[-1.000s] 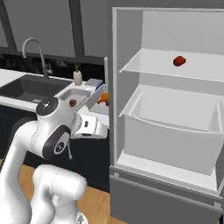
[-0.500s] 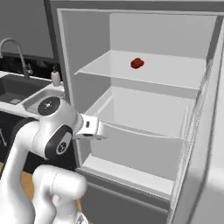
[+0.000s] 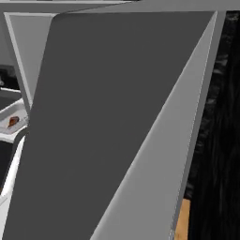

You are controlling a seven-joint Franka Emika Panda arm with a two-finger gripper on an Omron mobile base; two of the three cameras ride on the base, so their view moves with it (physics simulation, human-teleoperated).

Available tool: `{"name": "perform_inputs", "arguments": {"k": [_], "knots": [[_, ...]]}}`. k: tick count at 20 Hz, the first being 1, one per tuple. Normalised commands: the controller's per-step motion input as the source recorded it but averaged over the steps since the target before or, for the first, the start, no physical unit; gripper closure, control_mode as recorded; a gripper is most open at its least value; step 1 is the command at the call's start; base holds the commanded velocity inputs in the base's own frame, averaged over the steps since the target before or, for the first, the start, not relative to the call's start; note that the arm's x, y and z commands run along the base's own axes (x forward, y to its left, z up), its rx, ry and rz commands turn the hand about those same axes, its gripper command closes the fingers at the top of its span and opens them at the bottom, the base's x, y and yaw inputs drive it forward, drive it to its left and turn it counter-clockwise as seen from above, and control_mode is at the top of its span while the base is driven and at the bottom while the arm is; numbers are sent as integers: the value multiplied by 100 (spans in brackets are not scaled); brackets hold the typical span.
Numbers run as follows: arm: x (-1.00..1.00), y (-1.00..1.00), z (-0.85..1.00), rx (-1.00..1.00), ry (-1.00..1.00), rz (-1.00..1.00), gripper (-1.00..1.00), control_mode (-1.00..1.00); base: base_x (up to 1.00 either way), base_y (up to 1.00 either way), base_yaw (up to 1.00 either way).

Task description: Place one bell pepper and one chicken drumstick in each tupperware on the nearby counter, to pack two identical lunches.

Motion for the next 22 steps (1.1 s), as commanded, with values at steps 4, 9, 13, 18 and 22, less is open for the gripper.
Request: {"name": "perform_inputs", "arguments": {"k": [4,9,13,18,22], "knots": [[12,-9,16,7,-4,0,-100,-100,50,-12,-7],[-79,9,99,13,-30,4,-100,-100,0,0,0],[-78,14,100,8,-30,10,-100,-100,0,0,0],[-21,33,100,-4,-9,7,-100,-100,0,0,0],[48,19,100,-4,7,0,-100,-100,0,0,0]]}}
